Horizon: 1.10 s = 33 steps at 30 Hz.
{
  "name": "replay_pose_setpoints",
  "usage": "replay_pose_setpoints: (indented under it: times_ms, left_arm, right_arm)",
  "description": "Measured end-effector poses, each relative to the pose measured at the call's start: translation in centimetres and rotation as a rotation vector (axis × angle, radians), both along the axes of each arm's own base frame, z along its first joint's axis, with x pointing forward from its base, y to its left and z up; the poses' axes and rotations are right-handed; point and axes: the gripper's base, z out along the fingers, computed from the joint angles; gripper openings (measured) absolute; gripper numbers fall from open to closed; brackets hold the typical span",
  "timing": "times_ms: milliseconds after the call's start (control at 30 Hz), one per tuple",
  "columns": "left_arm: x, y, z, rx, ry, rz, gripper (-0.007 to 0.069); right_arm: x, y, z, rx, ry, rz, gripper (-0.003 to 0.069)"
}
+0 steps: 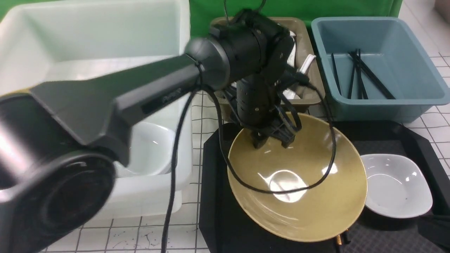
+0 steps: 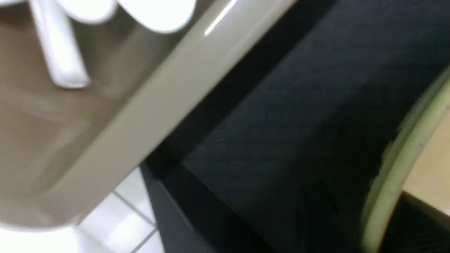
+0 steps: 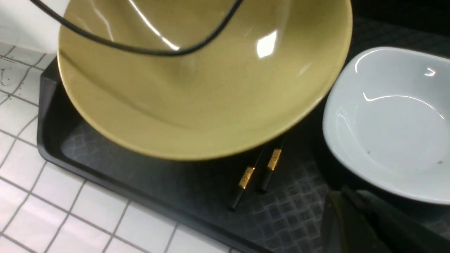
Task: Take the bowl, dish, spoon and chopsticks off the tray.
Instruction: Use the left arm to grab the yellow noodle bowl on the left, then use the left arm to put the noodle bowl into the large storage box on the left
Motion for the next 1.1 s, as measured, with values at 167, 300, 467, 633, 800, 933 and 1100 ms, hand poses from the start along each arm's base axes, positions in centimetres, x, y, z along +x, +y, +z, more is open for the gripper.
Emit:
replay_pose_setpoints:
  times_ms: [167,300,467,633,800,933,1100]
  left_arm:
    - [-2.0,1.6,8.3,-0.145,-0.175,-0.048,0.0010]
    - [-3.8,4.1,14.4,-0.238,-0.347,-0.056,0.0015]
    - [-6.1,9.0,21.0,-0.391,-0.493,0.021,0.0005]
    - [-7.6,20.9,25.0,-0.386,-0.590,0.387,0.0004]
    - [-10.7,31.9,22.3,-0.300,-0.665,0.856,0.0008]
    - [-14.0,36.2,17.6,-0.288,-0.679,1.101,0.0011]
    - [-14.8,38.5,11.0,-0.397,-0.691,1.292,0.0011]
  right_arm:
    - [0.0,0.0,0.0,-0.001,-0.002,0.001,0.0048]
    - [0.0,0.0,0.0,-0.003,-0.007,0.000,0.0048]
    - [0.1,0.0,0.1,-0.008,-0.015,0.003,0.0048]
    - [0.1,0.0,0.1,-0.015,-0.019,0.010,0.0048]
    - [0.1,0.0,0.1,-0.015,-0.028,0.006,0.0048]
    - [0.2,-0.1,0.2,-0.014,-0.036,0.002,0.0048]
    - [0.2,-0.1,0.2,-0.015,-0.037,0.002,0.0048]
